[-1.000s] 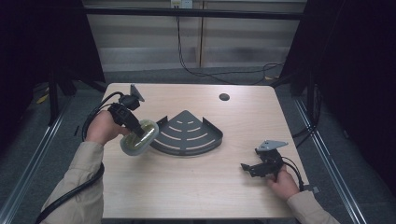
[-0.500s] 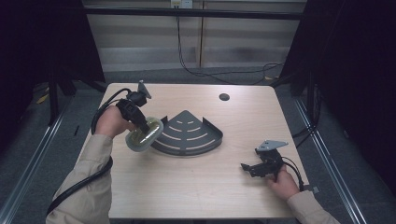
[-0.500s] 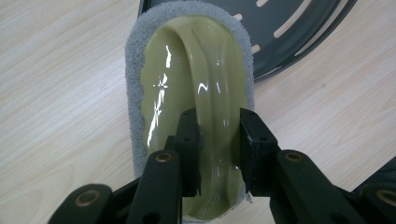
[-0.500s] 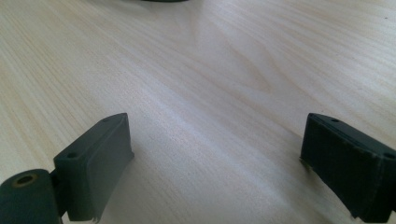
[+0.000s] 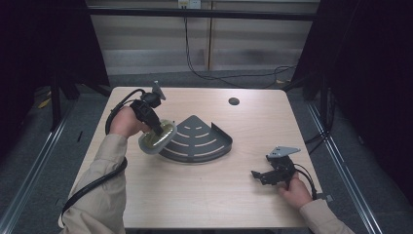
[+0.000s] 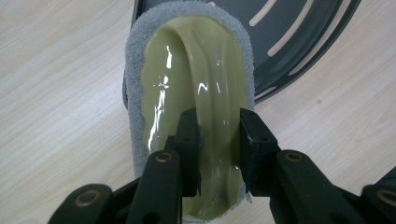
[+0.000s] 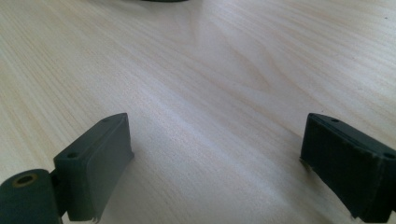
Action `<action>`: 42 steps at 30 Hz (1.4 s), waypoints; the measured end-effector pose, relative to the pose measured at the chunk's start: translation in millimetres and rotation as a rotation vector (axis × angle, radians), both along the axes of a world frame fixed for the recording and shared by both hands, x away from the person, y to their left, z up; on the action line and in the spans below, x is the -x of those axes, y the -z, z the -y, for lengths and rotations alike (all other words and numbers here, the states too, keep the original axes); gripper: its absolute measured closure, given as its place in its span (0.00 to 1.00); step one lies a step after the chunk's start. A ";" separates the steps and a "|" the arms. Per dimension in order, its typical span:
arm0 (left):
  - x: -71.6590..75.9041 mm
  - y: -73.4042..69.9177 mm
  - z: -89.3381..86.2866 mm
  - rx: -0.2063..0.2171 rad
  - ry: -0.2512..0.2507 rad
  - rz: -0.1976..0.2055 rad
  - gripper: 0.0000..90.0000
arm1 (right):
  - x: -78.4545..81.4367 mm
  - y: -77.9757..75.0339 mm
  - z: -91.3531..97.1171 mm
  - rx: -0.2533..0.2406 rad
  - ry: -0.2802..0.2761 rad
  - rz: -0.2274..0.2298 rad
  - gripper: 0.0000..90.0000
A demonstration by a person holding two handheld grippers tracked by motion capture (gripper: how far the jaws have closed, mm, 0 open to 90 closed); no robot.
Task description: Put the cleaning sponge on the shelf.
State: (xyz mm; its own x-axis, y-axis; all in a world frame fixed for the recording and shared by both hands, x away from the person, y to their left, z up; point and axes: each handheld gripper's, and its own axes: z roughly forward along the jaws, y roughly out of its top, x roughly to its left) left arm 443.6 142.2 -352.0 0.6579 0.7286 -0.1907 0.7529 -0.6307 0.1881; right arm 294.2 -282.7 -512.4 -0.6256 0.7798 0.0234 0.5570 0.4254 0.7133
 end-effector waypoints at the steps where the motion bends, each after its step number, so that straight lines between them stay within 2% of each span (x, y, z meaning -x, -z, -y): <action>1: -0.8 0.1 1.1 -0.002 0.000 0.001 0.80 | 0.0 0.0 0.0 0.000 0.000 0.000 0.09; 8: -7.0 0.1 14.0 -0.008 0.024 0.009 0.80 | 0.0 0.0 0.0 0.000 0.000 0.000 0.09; 17: -12.8 1.7 28.2 0.004 0.042 0.013 0.80 | 0.0 0.0 0.0 0.000 0.000 0.000 0.09; 30: -18.5 5.8 37.7 -0.002 0.057 0.022 0.80 | -0.1 0.1 0.1 0.000 -0.001 0.001 0.09; 42: -26.9 14.3 46.9 0.014 0.064 0.021 0.80 | 0.1 0.0 -0.1 -0.001 0.001 -0.001 0.09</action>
State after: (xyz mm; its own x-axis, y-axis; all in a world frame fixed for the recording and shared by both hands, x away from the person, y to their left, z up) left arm 470.5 95.2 -366.3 0.7069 0.6825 -0.1858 0.7070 -0.6745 0.2126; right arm 294.2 -282.7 -512.4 -0.6246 0.7806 0.0246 0.5581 0.4241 0.7132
